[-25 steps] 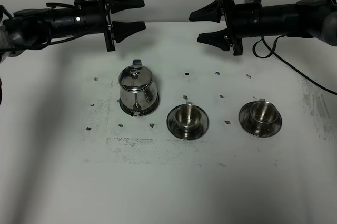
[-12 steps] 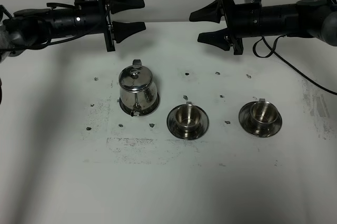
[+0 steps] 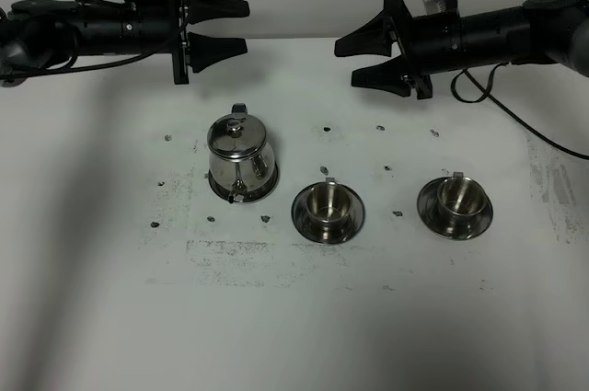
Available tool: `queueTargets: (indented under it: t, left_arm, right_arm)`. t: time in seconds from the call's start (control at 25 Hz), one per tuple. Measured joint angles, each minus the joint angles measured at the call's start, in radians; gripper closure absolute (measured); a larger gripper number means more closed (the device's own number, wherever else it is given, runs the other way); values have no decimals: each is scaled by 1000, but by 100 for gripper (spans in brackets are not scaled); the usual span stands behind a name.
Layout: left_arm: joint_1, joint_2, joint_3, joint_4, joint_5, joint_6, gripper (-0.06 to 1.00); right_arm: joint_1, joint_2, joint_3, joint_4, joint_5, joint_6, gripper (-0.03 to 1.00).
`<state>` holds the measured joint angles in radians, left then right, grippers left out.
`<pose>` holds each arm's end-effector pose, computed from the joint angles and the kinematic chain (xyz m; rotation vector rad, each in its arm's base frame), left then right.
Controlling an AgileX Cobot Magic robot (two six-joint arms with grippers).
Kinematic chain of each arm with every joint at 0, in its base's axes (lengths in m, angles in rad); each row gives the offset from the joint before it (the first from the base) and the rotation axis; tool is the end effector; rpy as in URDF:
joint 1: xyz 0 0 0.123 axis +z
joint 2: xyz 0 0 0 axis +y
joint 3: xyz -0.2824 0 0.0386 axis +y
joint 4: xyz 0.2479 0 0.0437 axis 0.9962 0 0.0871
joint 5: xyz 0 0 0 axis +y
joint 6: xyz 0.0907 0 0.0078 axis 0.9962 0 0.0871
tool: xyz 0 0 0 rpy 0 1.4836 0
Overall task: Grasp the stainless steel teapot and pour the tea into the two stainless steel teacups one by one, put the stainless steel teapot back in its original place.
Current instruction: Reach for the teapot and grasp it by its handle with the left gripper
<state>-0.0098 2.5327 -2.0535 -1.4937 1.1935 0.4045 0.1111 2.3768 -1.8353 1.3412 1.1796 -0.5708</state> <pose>0.5214 -0.0895 0.1585 -0.2882 2.2540 -1.8093 0.4760 0.1356 0.1680 -0.0635 2.4264 1.6431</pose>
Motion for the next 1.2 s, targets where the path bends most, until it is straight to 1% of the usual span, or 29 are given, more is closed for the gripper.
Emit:
queueTargets:
  t: [0.16, 0.28, 0.44, 0.52, 0.68, 0.84, 0.96, 1.04, 1.2]
  left_arm:
    - [5, -40, 0, 52, 1, -16, 41]
    - [7, -68, 0, 90, 1, -28, 41]
    - [13, -82, 0, 106, 1, -51, 41]
    - [16, -82, 0, 124, 1, -57, 41]
    - [17, -82, 0, 159, 2, -61, 41]
    - [17, -82, 0, 170, 2, -62, 41]
    - [17, -82, 0, 170, 2, -62, 41]
    - [17, -82, 0, 170, 2, -62, 41]
    - [17, -82, 0, 170, 2, -57, 41]
  right_arm:
    - [-35, -83, 0, -97, 19, 2, 42]
    - [-67, -160, 0, -215, 25, 34, 43]
    - [-105, -259, -1, -443, 28, 107, 43]
    - [-110, -310, -1, -580, 28, 143, 43]
    - [-110, -420, -1, -841, 36, 272, 43]
    - [-110, -575, 40, -1052, 37, 390, 43]
    - [-110, -713, 93, -1160, 38, 442, 43]
    - [-110, -802, 130, -1202, 39, 472, 44]
    - [-110, -997, 238, -1246, 40, 516, 47]
